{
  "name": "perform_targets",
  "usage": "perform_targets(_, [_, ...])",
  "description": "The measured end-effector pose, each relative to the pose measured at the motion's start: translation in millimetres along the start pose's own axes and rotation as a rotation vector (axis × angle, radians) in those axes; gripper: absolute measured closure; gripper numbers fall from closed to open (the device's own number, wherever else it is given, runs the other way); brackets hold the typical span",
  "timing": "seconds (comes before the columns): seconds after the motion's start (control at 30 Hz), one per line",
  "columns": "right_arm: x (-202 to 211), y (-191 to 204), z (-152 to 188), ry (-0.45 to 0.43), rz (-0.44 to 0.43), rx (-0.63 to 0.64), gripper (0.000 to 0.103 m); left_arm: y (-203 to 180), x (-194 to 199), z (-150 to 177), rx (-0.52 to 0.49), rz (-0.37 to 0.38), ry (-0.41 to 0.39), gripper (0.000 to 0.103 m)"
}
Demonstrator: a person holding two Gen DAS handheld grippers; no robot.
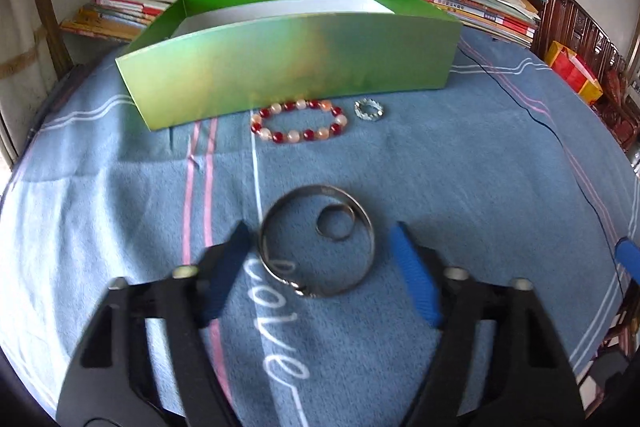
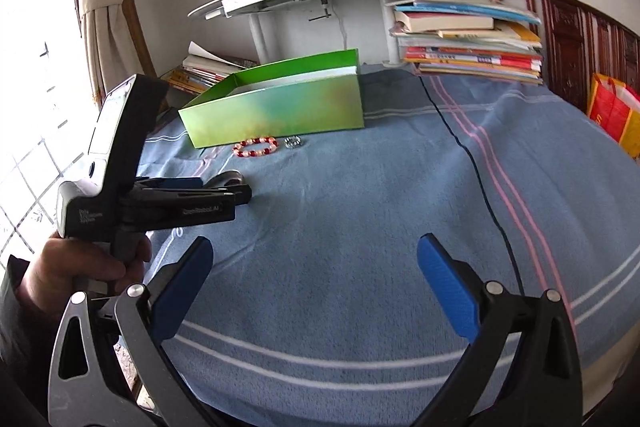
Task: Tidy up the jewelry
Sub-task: 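Lower the left tool onto the silver bangle and close it, then grasp the silver beaded ring with the right tool while the left tool holds the bangle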
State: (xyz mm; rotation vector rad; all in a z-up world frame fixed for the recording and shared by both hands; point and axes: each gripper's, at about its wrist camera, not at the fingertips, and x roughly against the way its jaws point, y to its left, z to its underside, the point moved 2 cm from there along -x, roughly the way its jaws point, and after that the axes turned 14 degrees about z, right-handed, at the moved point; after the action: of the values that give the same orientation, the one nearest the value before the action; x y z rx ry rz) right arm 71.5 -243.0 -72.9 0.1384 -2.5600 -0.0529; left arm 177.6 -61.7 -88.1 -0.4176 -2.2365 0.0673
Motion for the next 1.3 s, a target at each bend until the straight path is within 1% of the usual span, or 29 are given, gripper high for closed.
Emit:
perform_targets(0.13, [-5.1, 7.2, -17.6, -0.011, 0.000, 0.040, 0.003, 2.9, 3.0, 0.5, 0.014, 0.045, -0.020, 0.045])
perform_targets(0.2, [-9.8, 10.7, -28.5, -0.014, -0.013, 0.056, 0.003, 10.3, 11.2, 1.1, 0.053, 0.065, -0.067, 0.045])
perform_targets(0.27, [-15.0, 15.5, -42.5, -0.032, -0.017, 0.074, 0.003, 13.0, 27.8, 4.5, 0.050, 0.049, -0.131, 0.045])
perform_targets(0.33, [-24.8, 21.5, -55.1, -0.046, 0.007, 0.102, 0.003, 17.0, 48.5, 10.6, 0.061, 0.048, -0.186, 0.045])
perform_targets(0.4, [-40.3, 28.5, -64.3, -0.030, 0.037, 0.134, 0.003, 22.1, 69.6, 19.0, 0.073, 0.051, -0.222, 0.045])
perform_targets(0.47, [-59.7, 36.9, -72.9, -0.006, 0.054, 0.166, 0.004, 25.5, 86.2, 26.2, 0.070, 0.034, -0.242, 0.044])
perform_targets(0.5, [-74.0, 42.8, -77.7, 0.018, 0.079, 0.190, 0.005, 28.2, 93.8, 30.9, 0.068, 0.029, -0.243, 0.044])
perform_targets(0.57, [-98.9, 54.2, -83.0, 0.068, 0.092, 0.241, 0.016, 34.1, 106.5, 38.0, 0.076, 0.027, -0.252, 0.044])
perform_targets(0.6, [-115.8, 60.3, -85.4, 0.110, 0.097, 0.264, 0.022, 39.0, 113.8, 42.8, 0.085, 0.021, -0.256, 0.044])
perform_targets(0.63, [-129.4, 64.8, -86.1, 0.148, 0.097, 0.275, 0.030, 41.9, 119.0, 46.4, 0.091, 0.017, -0.259, 0.044])
perform_targets(0.7, [-155.1, 72.5, -87.7, 0.213, 0.091, 0.287, 0.037, 47.6, 126.5, 51.6, 0.101, 0.015, -0.267, 0.044])
perform_targets(0.73, [-166.0, 76.2, -88.4, 0.230, 0.099, 0.295, 0.041, 50.9, 129.9, 53.6, 0.106, 0.011, -0.270, 0.044])
perform_targets(0.77, [-174.0, 79.5, -88.7, 0.242, 0.108, 0.301, 0.041, 54.0, 132.4, 55.1, 0.109, 0.008, -0.272, 0.044])
perform_targets(0.9, [-185.9, 85.1, -93.3, 0.244, 0.098, 0.280, 0.043, 63.2, 136.5, 57.0, 0.126, 0.004, -0.278, 0.044])
perform_targets(0.93, [-187.6, 85.1, -94.8, 0.251, 0.082, 0.266, 0.049, 65.1, 138.0, 56.9, 0.128, 0.004, -0.282, 0.044])
perform_targets(1.0, [-188.2, 85.1, -95.5, 0.247, 0.082, 0.270, 0.063, 67.2, 139.3, 56.8, 0.128, 0.005, -0.283, 0.044])
perform_targets(1.03, [-185.4, 86.7, -94.9, 0.248, 0.075, 0.275, 0.082, 67.2, 139.0, 56.5, 0.128, 0.005, -0.284, 0.044])
perform_targets(1.2, [-165.2, 89.4, -81.4, 0.213, 0.100, 0.299, 0.082, 66.3, 142.2, 57.8, 0.127, 0.015, -0.290, 0.044])
perform_targets(1.27, [-146.7, 84.9, -76.9, 0.176, 0.084, 0.275, 0.082, 64.4, 145.6, 59.4, 0.124, 0.017, -0.297, 0.044])
perform_targets(1.3, [-127.7, 79.0, -73.1, 0.149, 0.074, 0.253, 0.082, 63.3, 146.8, 60.0, 0.122, 0.018, -0.299, 0.044])
